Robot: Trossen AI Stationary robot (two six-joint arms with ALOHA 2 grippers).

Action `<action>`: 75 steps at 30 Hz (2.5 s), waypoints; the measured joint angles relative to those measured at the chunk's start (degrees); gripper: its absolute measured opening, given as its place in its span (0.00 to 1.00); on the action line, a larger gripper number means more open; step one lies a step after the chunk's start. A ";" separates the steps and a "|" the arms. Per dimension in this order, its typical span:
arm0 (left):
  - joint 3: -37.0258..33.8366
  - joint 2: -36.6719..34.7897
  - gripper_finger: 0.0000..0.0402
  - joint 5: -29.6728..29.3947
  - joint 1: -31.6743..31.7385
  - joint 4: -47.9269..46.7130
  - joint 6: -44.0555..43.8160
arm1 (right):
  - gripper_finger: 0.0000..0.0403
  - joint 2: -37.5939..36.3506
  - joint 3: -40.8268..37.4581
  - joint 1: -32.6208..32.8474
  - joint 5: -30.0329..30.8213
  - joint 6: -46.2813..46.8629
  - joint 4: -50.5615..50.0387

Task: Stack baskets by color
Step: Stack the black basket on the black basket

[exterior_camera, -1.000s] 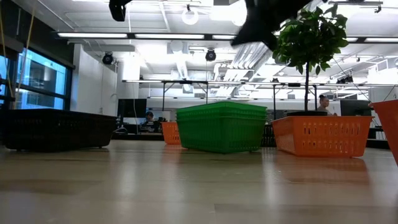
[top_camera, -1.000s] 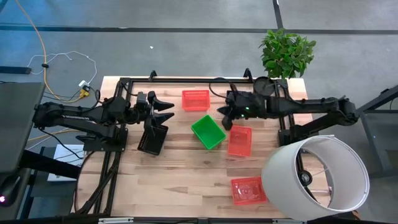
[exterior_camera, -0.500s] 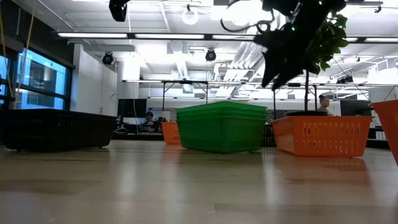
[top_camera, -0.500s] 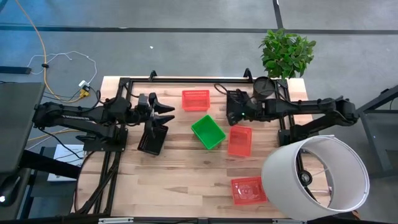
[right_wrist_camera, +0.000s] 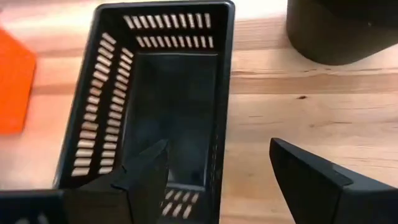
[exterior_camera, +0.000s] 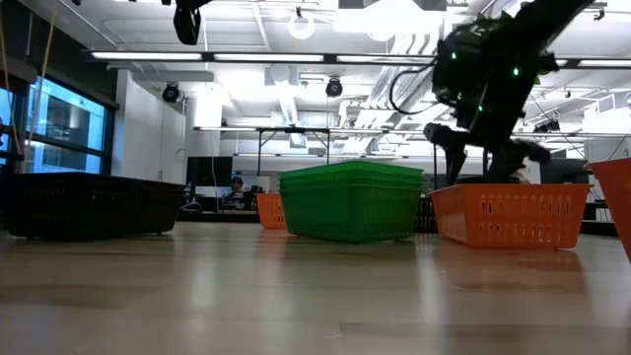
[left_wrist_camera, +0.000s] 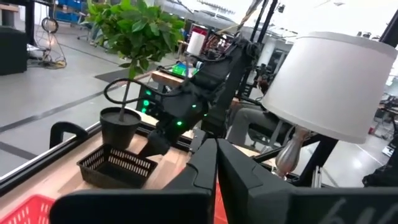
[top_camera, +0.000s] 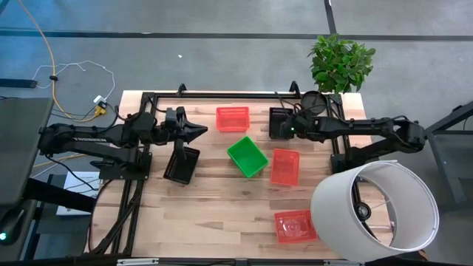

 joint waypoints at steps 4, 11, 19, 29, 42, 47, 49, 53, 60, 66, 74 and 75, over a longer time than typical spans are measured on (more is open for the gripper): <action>0.00 0.01 0.00 -1.26 -0.04 -0.30 0.25 | 0.65 0.00 -3.62 -2.06 -1.17 -0.43 7.68; 0.00 0.01 0.00 -4.54 -0.02 -1.62 0.92 | 0.65 0.02 -5.44 -4.08 -1.37 -3.75 10.02; 0.00 0.01 0.00 -4.54 -0.02 -1.62 0.92 | 0.65 4.20 -5.42 -4.71 -2.73 -5.37 13.18; 0.00 0.01 0.00 -4.35 -0.02 -1.63 0.92 | 0.51 8.68 -5.42 -4.71 -4.08 -3.99 17.01; 0.00 -4.74 0.00 -1.53 -0.13 -8.87 0.93 | 0.04 3.63 -5.37 -4.68 -6.02 -10.59 12.61; 0.00 -8.84 0.00 -1.48 -0.13 -11.48 0.92 | 0.01 -4.99 -5.37 -3.56 -4.86 -13.42 10.57; 0.00 -10.36 0.00 -1.52 -0.13 -12.38 0.94 | 0.01 -9.07 -5.37 -2.39 -4.39 -13.51 10.81; 0.00 -13.03 0.00 -1.54 -0.13 -13.79 1.13 | 0.00 -16.78 -5.36 0.73 -3.52 -16.99 16.11; 0.00 -14.70 0.00 -1.50 -0.13 -15.65 3.05 | 0.00 -21.17 -2.49 7.54 -12.33 -27.83 25.41; 0.00 -14.43 0.00 -1.47 -0.18 -17.36 3.42 | 0.00 -15.21 9.23 16.60 -21.98 -44.76 20.64; 0.00 -12.64 0.00 1.61 -4.44 -18.56 2.14 | 0.00 -5.04 23.48 19.07 -25.12 -54.72 3.70; 0.00 -12.03 0.00 1.10 -5.49 -19.13 2.25 | 0.00 -4.27 24.03 18.81 -25.32 -55.26 3.18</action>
